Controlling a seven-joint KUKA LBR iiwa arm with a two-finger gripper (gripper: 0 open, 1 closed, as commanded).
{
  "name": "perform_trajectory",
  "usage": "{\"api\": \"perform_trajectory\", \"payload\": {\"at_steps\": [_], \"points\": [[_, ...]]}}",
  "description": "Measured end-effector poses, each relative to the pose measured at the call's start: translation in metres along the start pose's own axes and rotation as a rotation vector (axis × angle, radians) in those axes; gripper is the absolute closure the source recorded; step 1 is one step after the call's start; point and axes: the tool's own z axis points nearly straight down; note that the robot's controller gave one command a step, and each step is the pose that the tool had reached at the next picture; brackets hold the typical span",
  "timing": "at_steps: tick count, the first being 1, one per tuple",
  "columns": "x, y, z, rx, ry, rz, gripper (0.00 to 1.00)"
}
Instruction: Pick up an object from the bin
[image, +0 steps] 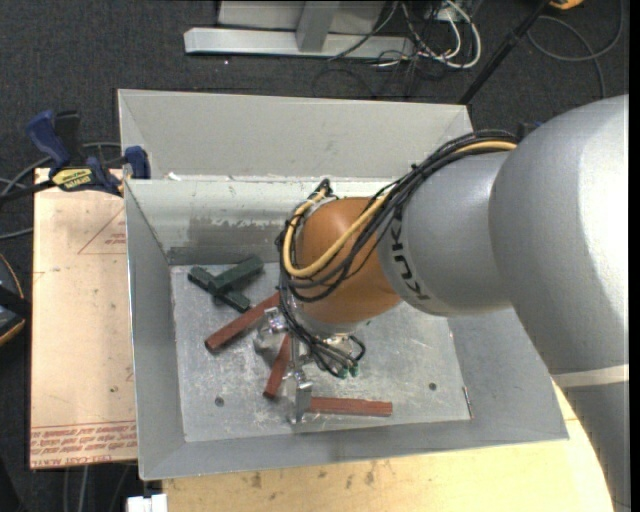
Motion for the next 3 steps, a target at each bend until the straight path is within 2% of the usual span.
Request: {"api": "perform_trajectory", "payload": {"at_steps": [1,2,3], "points": [[-0.0021,-0.0043,-0.0004,-0.002,-0.002,-0.033,0.00],[-0.0019,-0.0006,-0.0016,-0.001,-0.001,-0.005,0.00],[-0.0067,-0.0026,-0.0042,-0.002,-0.012,-0.031,1.00]]}}
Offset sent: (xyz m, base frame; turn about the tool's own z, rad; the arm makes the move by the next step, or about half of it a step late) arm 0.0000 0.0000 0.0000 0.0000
